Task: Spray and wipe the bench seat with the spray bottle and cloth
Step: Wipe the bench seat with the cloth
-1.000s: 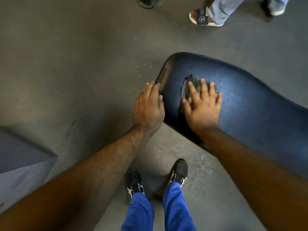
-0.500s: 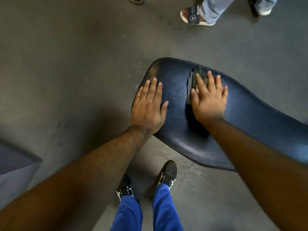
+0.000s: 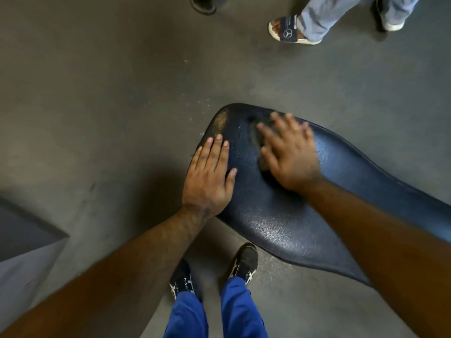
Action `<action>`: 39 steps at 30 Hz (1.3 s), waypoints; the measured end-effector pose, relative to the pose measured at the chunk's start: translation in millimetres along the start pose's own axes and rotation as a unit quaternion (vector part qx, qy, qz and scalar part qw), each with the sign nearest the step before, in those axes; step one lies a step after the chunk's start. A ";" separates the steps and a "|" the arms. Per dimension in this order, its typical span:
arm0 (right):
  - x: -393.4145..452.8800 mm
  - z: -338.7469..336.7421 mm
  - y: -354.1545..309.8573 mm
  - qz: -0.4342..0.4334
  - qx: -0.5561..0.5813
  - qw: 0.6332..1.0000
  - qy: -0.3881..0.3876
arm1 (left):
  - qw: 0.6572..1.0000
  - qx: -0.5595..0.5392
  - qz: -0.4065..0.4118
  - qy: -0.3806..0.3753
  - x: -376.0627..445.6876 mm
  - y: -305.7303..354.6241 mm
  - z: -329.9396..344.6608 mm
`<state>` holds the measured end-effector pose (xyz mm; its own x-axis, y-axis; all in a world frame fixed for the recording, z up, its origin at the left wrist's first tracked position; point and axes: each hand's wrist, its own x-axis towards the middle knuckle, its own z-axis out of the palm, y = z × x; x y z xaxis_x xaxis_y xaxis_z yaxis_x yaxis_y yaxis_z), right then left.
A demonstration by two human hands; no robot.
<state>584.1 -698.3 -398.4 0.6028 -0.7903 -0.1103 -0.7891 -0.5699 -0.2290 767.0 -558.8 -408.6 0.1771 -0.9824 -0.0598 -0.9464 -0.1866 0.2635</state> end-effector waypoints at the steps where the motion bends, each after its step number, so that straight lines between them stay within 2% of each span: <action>1: 9.0 -0.5 7.4 0.107 0.018 0.994 0.018 | 1.000 0.000 -0.001 0.000 -0.3 0.6 0.9; 2: 16.4 1.5 3.3 0.219 0.042 0.974 0.030 | 1.000 0.001 -0.002 0.002 -0.7 0.9 1.4; 3: 17.2 4.6 -9.3 0.278 0.057 0.959 0.027 | 1.000 0.003 -0.003 0.003 -1.2 0.9 1.1; 4: 8.5 6.9 -24.4 0.254 0.041 0.966 0.027 | 1.000 0.002 -0.002 0.003 -1.5 1.4 0.3; 6: -24.8 10.9 -31.5 0.073 0.024 0.997 0.018 | 1.000 0.001 -0.001 0.002 -0.6 2.4 -1.4; 7: -39.6 10.6 -17.9 -0.009 0.020 1.000 -0.006 | 1.000 0.003 -0.002 -0.001 -0.1 2.4 -1.1; 8: -45.8 7.5 -2.6 -0.041 0.021 0.999 -0.012 | 1.000 0.005 -0.002 -0.004 -0.2 2.3 -0.1; 9: -44.6 6.4 7.9 0.001 0.017 1.000 0.002 | 1.000 0.008 -0.005 -0.005 -0.6 2.5 0.5; 10: -41.2 6.7 10.3 0.106 0.031 0.994 0.023 | 1.000 0.012 -0.007 -0.003 -1.2 3.7 0.6; 11: -36.8 9.9 1.6 0.229 0.051 0.971 0.044 | 1.000 0.018 -0.005 -0.002 -0.9 5.2 0.3; 12: -34.7 10.9 -15.1 0.298 0.067 0.951 0.045 | 1.000 0.022 0.003 -0.002 -0.6 7.3 -0.1; 13: -38.3 11.5 -34.5 0.282 0.057 0.957 0.038 | 1.000 0.026 0.013 -0.004 -0.9 9.0 -1.1; 15: -60.6 18.2 -47.6 0.096 0.030 0.995 0.007 | 0.999 0.032 0.038 -0.007 -0.2 10.0 -2.5; 16: -70.7 15.9 -35.5 0.014 0.018 1.000 -0.012 | 0.998 0.031 0.048 -0.010 0.5 10.6 -2.9; 17: -73.4 11.9 -20.3 -0.008 0.012 1.000 -0.007 | 0.998 0.028 0.051 -0.012 0.0 10.7 -3.5; 18: -70.5 9.2 -9.0 0.049 0.010 0.999 0.006 | 0.998 0.022 0.052 -0.013 -0.5 11.4 -4.0; 20: -62.9 9.8 -16.7 0.281 0.045 0.958 0.033 | 0.998 0.016 0.056 -0.012 -0.2 13.5 -4.0; 21: -63.8 13.2 -35.2 0.330 0.054 0.942 0.030 | 0.998 0.015 0.056 -0.010 -0.3 14.3 -4.8; 22: -72.0 15.7 -56.9 0.294 0.042 0.955 0.026 | 0.998 0.010 0.055 -0.009 -1.2 15.4 -6.5; 24: -106.7 24.1 -70.4 0.098 0.021 0.995 0.007 | 0.998 -0.025 0.065 -0.002 -1.7 18.9 -9.0; 25: -122.1 23.3 -57.2 0.023 0.005 1.000 -0.009 | 0.996 -0.045 0.078 -0.001 -2.4 21.0 -9.9; 26: -128.3 20.6 -39.8 0.007 -0.006 1.000 -0.004 | 0.994 -0.059 0.090 -0.003 -3.8 23.5 -10.9; 27: -128.2 19.8 -24.2 0.064 -0.013 0.998 0.012 | 0.992 -0.070 0.102 -0.006 -5.3 26.9 -11.5; 28: -127.4 19.2 -18.8 0.175 0.000 0.984 0.034 | 0.991 -0.078 0.112 -0.008 -6.0 31.5 -12.0; 29: -126.2 21.8 -26.3 0.285 0.025 0.957 0.047 | 0.989 -0.084 0.122 -0.007 -5.7 35.6 -11.6; 30: -127.2 26.2 -44.4 0.345 0.042 0.936 0.046 | 0.988 -0.087 0.128 -0.005 -5.2 38.5 -11.2; 31: -133.5 30.9 -68.9 0.333 0.038 0.941 0.047 | 0.987 -0.092 0.131 -0.004 -4.3 41.2 -11.0; 33: -161.0 37.2 -91.2 0.161 0.032 0.986 0.032 | 0.986 -0.105 0.127 -0.009 -0.5 49.4 -8.9; 34: -173.3 37.7 -80.2 0.071 0.025 0.997 0.013 | 0.986 -0.109 0.125 -0.015 1.9 53.4 -7.6; 35: -177.3 34.4 -59.5 0.023 0.018 1.000 0.011 | 0.985 -0.115 0.126 -0.016 4.2 57.0 -7.4; 36: -175.7 33.3 -40.7 0.044 0.007 0.999 0.025 | 0.984 -0.121 0.128 -0.012 6.3 60.3 -7.9; 37: -173.3 30.8 -30.7 0.125 0.011 0.991 0.048 | 0.984 -0.123 0.131 -0.007 9.3 63.4 -7.6; 39: -172.1 35.6 -41.6 0.315 0.035 0.945 0.084 | 0.984 -0.122 0.131 0.003 16.1 67.0 -5.5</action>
<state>517.4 -530.6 -404.3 -0.0152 -0.9955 -0.0932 -0.9717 0.0367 -0.2336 708.0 -587.2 -386.7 -0.0630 -0.9969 0.0466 -0.8669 0.0778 0.4924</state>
